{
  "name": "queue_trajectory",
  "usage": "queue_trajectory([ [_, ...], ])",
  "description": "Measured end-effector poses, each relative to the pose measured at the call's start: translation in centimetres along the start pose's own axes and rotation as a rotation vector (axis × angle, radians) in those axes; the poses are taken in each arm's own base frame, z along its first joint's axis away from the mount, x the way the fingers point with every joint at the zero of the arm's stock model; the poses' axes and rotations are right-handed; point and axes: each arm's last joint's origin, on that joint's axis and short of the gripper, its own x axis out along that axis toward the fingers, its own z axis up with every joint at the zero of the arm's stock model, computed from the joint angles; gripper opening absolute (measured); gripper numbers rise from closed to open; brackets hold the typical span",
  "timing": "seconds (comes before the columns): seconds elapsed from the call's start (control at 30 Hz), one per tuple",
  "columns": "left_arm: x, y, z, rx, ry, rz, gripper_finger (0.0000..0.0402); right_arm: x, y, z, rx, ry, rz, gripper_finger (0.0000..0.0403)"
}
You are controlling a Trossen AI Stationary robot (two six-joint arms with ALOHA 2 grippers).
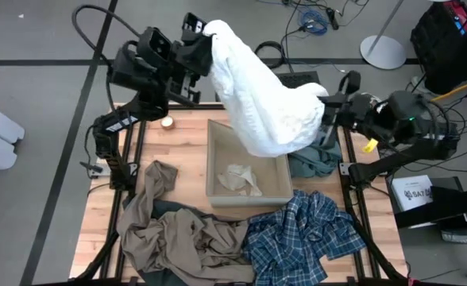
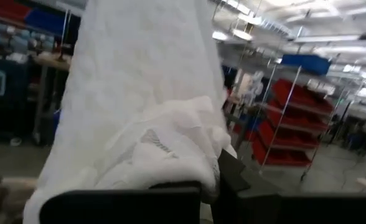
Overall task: Sort clothes
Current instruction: Put the white shirt into the white laundry bin
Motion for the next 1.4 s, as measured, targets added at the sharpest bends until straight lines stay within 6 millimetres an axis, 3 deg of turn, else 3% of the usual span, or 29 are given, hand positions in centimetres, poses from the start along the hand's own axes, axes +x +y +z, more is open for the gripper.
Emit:
queue_trajectory([
  [0.33, -0.1, -0.6, -1.0, -0.038, 0.138, -0.168, 0.0015, 3.2, 3.7, -5.1, 0.063, 0.178, 0.133, 0.0],
  [0.47, -0.2, -1.2, -1.5, -0.075, 0.221, -0.203, 0.0015, 4.5, 5.5, -8.6, 0.071, 0.276, 0.147, 0.0],
  [0.8, -0.8, -1.5, -3.4, -0.04, 0.433, -0.184, 0.0012, 4.4, 7.4, -16.6, 0.139, 0.459, 0.118, 0.0],
  [0.97, -1.3, -0.9, -4.5, -0.021, 0.541, -0.126, 0.0012, 4.2, 7.5, -18.1, 0.155, 0.504, 0.106, 0.0001],
  [1.1, -1.9, -0.5, -5.3, 0.014, 0.627, -0.111, 0.0012, 4.1, 7.5, -18.3, 0.182, 0.512, 0.097, 0.0021],
  [1.27, -2.2, -0.4, -5.5, 0.094, 0.682, -0.064, 0.0012, 4.3, 7.0, -18.4, 0.163, 0.515, 0.081, 0.0083],
  [1.4, -2.3, 0.1, -4.5, 0.164, 0.674, -0.045, 0.0012, 4.5, 6.2, -18.6, 0.114, 0.52, 0.059, 0.0145],
])
